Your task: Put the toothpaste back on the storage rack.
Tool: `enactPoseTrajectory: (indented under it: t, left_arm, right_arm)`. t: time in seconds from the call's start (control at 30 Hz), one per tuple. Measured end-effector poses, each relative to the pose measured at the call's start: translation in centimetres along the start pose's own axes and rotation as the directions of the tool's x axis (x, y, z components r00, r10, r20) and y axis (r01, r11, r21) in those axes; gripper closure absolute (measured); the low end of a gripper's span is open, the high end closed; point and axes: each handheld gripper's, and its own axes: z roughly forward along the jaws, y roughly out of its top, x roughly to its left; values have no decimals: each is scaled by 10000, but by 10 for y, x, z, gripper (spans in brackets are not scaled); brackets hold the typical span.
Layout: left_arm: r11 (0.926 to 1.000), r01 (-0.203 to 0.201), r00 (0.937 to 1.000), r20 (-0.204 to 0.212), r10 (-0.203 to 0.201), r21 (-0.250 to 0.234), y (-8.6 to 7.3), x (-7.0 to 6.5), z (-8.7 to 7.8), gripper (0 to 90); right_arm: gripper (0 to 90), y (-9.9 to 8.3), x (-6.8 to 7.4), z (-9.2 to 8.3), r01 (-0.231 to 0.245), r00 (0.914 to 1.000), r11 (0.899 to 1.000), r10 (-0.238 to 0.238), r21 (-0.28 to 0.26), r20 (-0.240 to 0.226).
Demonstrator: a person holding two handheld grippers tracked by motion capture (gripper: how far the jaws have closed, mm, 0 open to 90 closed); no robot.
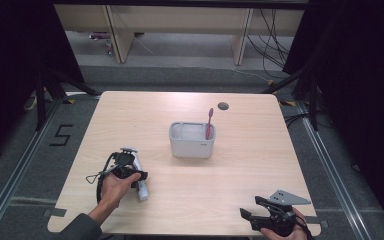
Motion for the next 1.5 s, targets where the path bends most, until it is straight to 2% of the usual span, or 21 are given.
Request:
enactPoseTrajectory:
  t: [0.03, 0.1, 0.17, 0.23, 0.33, 0.37, 0.43, 0.5, 0.6, 0.67, 0.77, 0.83, 0.87, 1.0, 1.07, 1.1, 1.23, 1.3, 1.33, 1.4, 1.5]
  left_arm:
    - [9998, -192, 9998, 53, 192, -5, 0, 1, 0, 422]
    - [9991, -416, 9991, 7, 416, 6, 0, 1, -1, 471]
    - [9980, -611, 9981, 17, 611, 158, -1, 2, -2, 492]
    - [9969, -789, 9969, 62, 789, 70, -1, 2, -2, 520]
    - [9934, -1075, 9942, 93, 1072, 405, 2, 3, -4, 534]
    - [9929, -1079, 9941, 141, 1073, 509, 3, 3, -4, 533]
    - [9907, -1250, 9921, 107, 1246, 537, 6, 4, -4, 516]
    - [9864, -1488, 9888, -36, 1494, 703, 8, 3, -4, 487]
    - [9858, -1502, 9885, -56, 1511, 755, 10, 0, -3, 469]
    - [9841, -1573, 9872, -126, 1589, 829, 12, -2, -2, 504]
    - [9806, -1724, 9847, -97, 1740, 937, 13, 0, -1, 520]
    - [9826, -1613, 9868, 5, 1620, 923, 13, 2, -2, 543]
    - [9808, -1690, 9853, -69, 1705, 973, 13, 2, -2, 563]
    - [9762, -1871, 9821, -3, 1883, 1095, 12, 5, -1, 612]
    - [9748, -1937, 9809, 9, 1948, 1105, 12, 6, -1, 613]
    - [9750, -1964, 9804, 54, 1969, 1043, 12, 6, 0, 616]
    - [9706, -2147, 9764, -12, 2161, 1086, 13, 5, 1, 627]
    - [9643, -2346, 9714, -79, 2373, 1232, 15, 5, 0, 634]
    - [9623, -2448, 9689, -75, 2474, 1185, 16, 5, 0, 640]
    - [9544, -2712, 9608, -237, 2761, 1246, 17, 5, 0, 670]
    - [9523, -2751, 9591, -314, 2814, 1323, 19, 7, 1, 705]
  right_arm:
    - [268, 0, 0, 1, -116, 9995, 9999, 115, -34, -277]
    - [268, -1, 2, -1, -416, 9991, 9991, 417, 92, -62]
    - [268, -1, -2, 0, -29, 10000, 10000, 29, 8, 35]
    - [271, -1, 1, 0, -258, 9996, 9996, 259, 146, -59]
    - [272, -1, 0, 1, 51, 10000, 10000, -50, 72, -70]
    - [272, -1, 2, 2, -321, 9992, 9992, 327, 231, -246]
    - [272, -1, 0, 2, 113, 9999, 9997, -112, 223, -47]
    - [272, 0, 0, 2, 127, 9999, 9997, -126, 209, -52]
    - [272, 0, 1, 2, 99, 9999, 9998, -98, 165, -64]
    - [272, -1, 3, 3, -395, 9988, 9988, 403, 301, -276]
    - [272, 0, 1, 4, 110, 9997, 9998, -107, 162, -217]
    - [273, 0, 1, 5, 94, 9987, 9999, -89, 96, -501]
    - [274, 0, 1, 4, 187, 9995, 9998, -185, 61, -246]
    - [274, 0, 0, 3, 147, 9997, 9998, -145, 117, -191]
    - [274, 0, 2, 3, -168, 9994, 9996, 175, 231, -293]
    - [274, 1, 0, 3, 154, 9997, 9998, -152, 134, -175]
    - [274, 1, 1, 4, 125, 9997, 9998, -121, 145, -231]
    - [274, 0, 3, 4, -147, 9995, 9996, 153, 221, -277]
    - [274, 1, 1, 4, 182, 9997, 9997, -179, 136, -159]
    - [274, 1, 2, 3, 105, 9998, 9998, -102, 178, -164]
    - [275, 1, 0, 3, 230, 9997, 9996, -228, 188, -93]
